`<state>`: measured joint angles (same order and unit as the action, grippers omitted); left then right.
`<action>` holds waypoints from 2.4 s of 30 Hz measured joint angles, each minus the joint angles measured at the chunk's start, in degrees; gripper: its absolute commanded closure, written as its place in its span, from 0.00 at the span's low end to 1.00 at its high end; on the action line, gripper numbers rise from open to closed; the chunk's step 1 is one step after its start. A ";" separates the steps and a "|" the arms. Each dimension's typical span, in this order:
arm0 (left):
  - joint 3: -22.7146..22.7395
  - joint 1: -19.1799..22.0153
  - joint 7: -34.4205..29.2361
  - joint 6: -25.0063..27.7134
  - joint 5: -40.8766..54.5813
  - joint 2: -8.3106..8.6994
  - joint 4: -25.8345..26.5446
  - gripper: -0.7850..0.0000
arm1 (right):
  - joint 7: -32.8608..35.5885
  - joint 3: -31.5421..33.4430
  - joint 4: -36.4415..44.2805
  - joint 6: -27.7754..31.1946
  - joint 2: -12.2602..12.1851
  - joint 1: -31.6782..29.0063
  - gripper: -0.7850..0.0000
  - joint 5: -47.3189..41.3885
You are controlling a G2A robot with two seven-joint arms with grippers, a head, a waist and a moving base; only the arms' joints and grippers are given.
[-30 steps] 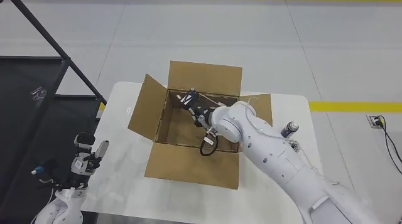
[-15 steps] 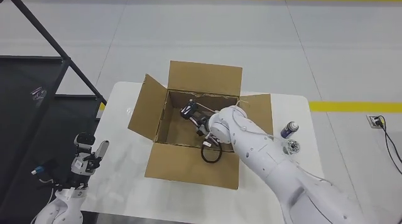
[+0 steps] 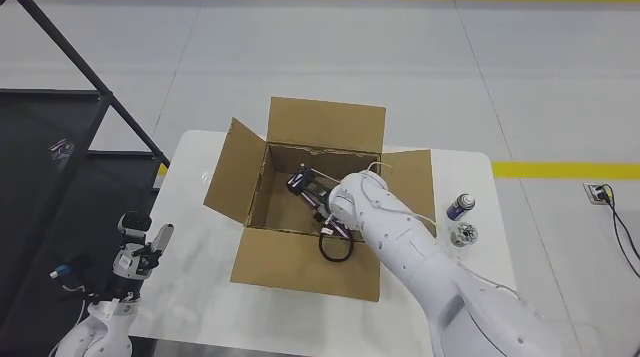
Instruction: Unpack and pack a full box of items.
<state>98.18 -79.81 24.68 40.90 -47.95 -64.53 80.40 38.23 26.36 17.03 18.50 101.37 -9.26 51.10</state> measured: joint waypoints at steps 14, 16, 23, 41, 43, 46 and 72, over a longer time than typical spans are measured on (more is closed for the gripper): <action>0.00 0.00 0.00 0.00 0.00 0.00 0.00 0.00 | -5.64 1.61 -0.47 4.86 0.81 3.41 0.55 0.32; 0.00 0.00 0.00 0.00 0.00 0.00 0.00 0.00 | -7.32 2.06 0.52 6.29 0.26 3.96 0.52 0.76; 0.00 0.00 0.00 0.00 0.00 0.00 0.00 0.00 | -11.89 4.45 7.85 7.09 -3.28 3.33 0.37 3.41; 0.00 0.00 0.00 0.00 0.00 0.00 0.00 0.00 | 13.20 41.78 97.30 -2.01 -23.95 -44.25 0.00 29.69; 0.00 0.00 0.00 0.00 0.00 0.00 0.00 0.00 | 14.89 45.90 102.66 -5.72 -24.50 -48.75 0.00 33.78; 0.00 0.00 0.00 0.00 0.00 0.00 0.00 0.00 | 16.83 52.34 106.83 -9.74 -25.11 -54.90 0.00 36.39; 0.00 0.00 0.00 0.00 0.00 0.00 0.00 0.00 | 16.79 67.34 64.88 -12.26 -26.49 -50.95 0.33 22.50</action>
<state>98.18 -79.81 24.68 40.90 -47.95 -64.53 80.40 55.02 93.70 81.91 6.24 74.89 -60.20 73.59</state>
